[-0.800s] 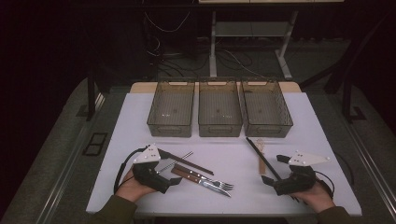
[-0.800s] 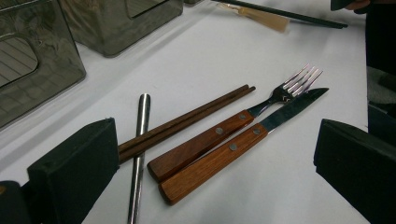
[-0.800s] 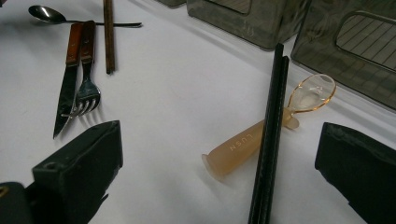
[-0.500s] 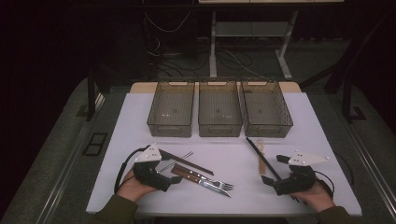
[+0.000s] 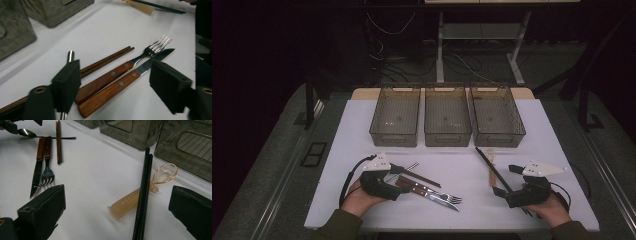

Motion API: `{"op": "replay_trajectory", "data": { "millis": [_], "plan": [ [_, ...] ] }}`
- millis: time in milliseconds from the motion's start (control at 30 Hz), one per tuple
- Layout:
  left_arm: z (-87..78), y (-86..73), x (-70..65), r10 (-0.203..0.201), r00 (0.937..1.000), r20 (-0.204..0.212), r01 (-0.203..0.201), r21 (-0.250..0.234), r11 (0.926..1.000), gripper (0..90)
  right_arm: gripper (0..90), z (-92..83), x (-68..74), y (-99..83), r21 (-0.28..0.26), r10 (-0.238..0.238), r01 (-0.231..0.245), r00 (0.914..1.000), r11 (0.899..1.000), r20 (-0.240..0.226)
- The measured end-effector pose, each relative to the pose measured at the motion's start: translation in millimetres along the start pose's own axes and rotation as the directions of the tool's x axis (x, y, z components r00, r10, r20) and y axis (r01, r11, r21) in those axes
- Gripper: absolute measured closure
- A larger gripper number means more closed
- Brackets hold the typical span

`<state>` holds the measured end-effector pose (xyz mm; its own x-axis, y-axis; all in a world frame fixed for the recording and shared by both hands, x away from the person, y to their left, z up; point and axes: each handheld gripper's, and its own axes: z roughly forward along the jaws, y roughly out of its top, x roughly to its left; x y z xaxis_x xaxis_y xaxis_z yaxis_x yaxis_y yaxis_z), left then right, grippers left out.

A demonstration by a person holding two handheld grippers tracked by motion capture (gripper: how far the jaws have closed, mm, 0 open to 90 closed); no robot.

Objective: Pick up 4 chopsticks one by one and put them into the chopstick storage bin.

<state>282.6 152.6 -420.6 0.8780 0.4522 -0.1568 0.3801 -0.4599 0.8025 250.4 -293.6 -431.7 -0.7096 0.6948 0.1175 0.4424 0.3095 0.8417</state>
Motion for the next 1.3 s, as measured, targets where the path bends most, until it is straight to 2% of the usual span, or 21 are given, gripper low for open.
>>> {"op": "replay_trajectory", "data": {
  "millis": [67, 100, 133, 167, 200, 267, 300, 333, 367, 400, 433, 467, 533, 567, 667, 700, 1067, 1200, 1267, 1300],
  "plan": [
    [1.7, 1.9, -0.1, 0.002, 1.0, 0.006, -0.002, 0.003, 1.0, 30.7, 0.9, 0.3, 0.3, 0.1, 0.004, 0.003, -0.003, 1.0, 1.0, 0.006],
    [2.4, 2.8, 0.0, 0.005, 1.0, 0.006, -0.005, 0.002, 1.0, 35.4, 0.9, 0.9, 0.0, 0.3, 0.005, 0.001, -0.001, 1.0, 1.0, 0.004],
    [2.8, 3.9, 0.0, 0.005, 1.0, 0.006, -0.005, 0.001, 1.0, 35.4, 0.9, 0.9, 0.0, 0.3, 0.005, 0.001, -0.001, 1.0, 1.0, 0.004],
    [3.1, 4.9, 0.2, 0.002, 1.0, 0.008, -0.002, 0.003, 1.0, 41.1, 0.9, 1.1, -0.1, 0.5, 0.005, 0.0, 0.0, 1.0, 1.0, 0.002],
    [3.6, 5.9, 0.3, -0.002, 1.0, 0.01, 0.002, 0.002, 1.0, 41.1, 0.9, 1.1, -0.1, 0.5, 0.005, 0.0, 0.0, 1.0, 1.0, 0.002],
    [5.0, 8.0, 0.9, -0.009, 0.9999, 0.01, 0.009, 0.001, 1.0, 49.9, 0.9, 0.4, 0.1, 0.5, 0.004, 0.002, -0.002, 1.0, 1.0, 0.0],
    [5.5, 8.9, 1.4, -0.009, 0.9999, 0.01, 0.009, 0.004, 1.0, 49.9, 0.9, 0.4, 0.1, 0.5, 0.004, 0.002, -0.002, 1.0, 1.0, 0.0],
    [6.3, 10.1, 1.7, -0.012, 0.9999, 0.012, 0.012, 0.009, 0.9999, 56.7, 0.9, 0.2, -0.4, 0.5, 0.001, 0.004, -0.004, 1.0, 1.0, -0.002],
    [7.4, 10.9, 1.8, -0.01, 0.9999, 0.011, 0.01, 0.006, 0.9999, 59.5, 0.9, 0.3, -0.7, 0.4, 0.002, 0.003, -0.003, 1.0, 1.0, -0.002],
    [8.3, 11.8, 1.9, -0.013, 0.9999, 0.009, 0.012, 0.009, 0.9999, 59.5, 0.9, 0.3, -0.7, 0.4, 0.002, 0.003, -0.003, 1.0, 1.0, -0.002],
    [11.3, 13.8, 2.0, -0.024, 0.9997, -0.004, 0.024, 0.029, 0.9993, 66.4, 1.0, 0.2, -0.8, 0.6, 0.001, 0.004, -0.004, 1.0, 1.0, -0.003],
    [11.3, 13.8, 2.0, -0.024, 0.9997, -0.004, 0.024, 0.029, 0.9993, 69.7, 1.0, 0.0, -0.4, 0.7, -0.001, 0.004, -0.004, 1.0, 1.0, -0.004],
    [14.1, 15.4, 2.1, -0.02, 0.9998, -0.004, 0.02, 0.047, 0.9987, 72.4, 0.9, 0.1, 0.1, 0.9, -0.003, 0.006, -0.006, 1.0, 1.0, -0.005],
    [15.6, 16.1, 1.7, -0.02, 0.9998, -0.001, 0.02, 0.051, 0.9985, 78.2, 0.9, 0.9, 0.6, 1.2, -0.001, 0.003, -0.003, 1.0, 1.0, -0.008],
    [19.7, 18.3, 0.8, -0.012, 0.9999, 0.008, 0.012, 0.066, 0.9978, 82.1, 1.0, 1.6, 0.9, 1.3, 0.003, 0.0, 0.0, 1.0, 1.0, -0.009],
    [21.3, 18.7, 1.2, -0.011, 0.9998, 0.013, 0.01, 0.072, 0.9974, 86.3, 0.9, 2.0, 0.8, 1.4, 0.004, 0.002, -0.002, 1.0, 1.0, -0.008],
    [45.2, 26.9, 1.1, 0.01, 0.9992, 0.037, -0.015, 0.124, 0.9922, 88.9, 1.0, 2.5, 0.5, 1.6, 0.002, 0.005, -0.005, 1.0, 1.0, -0.006],
    [56.9, 29.4, -2.2, 0.039, 0.9978, 0.053, -0.047, 0.161, 0.9858, 88.9, 1.0, 2.4, 0.7, 2.0, -0.003, 0.009, -0.009, 1.0, 1.0, -0.002],
    [58.2, 29.3, -4.0, 0.032, 0.9981, 0.054, -0.04, 0.165, 0.9855, 88.9, 1.0, 2.7, 0.6, 2.1, -0.003, 0.009, -0.009, 1.0, 1.0, -0.004],
    [59.0, 29.6, -4.3, 0.046, 0.9974, 0.055, -0.055, 0.171, 0.9837, 88.9, 1.0, 2.9, 0.5, 2.1, -0.003, 0.009, -0.009, 0.9999, 1.0, -0.004]
  ]
}}
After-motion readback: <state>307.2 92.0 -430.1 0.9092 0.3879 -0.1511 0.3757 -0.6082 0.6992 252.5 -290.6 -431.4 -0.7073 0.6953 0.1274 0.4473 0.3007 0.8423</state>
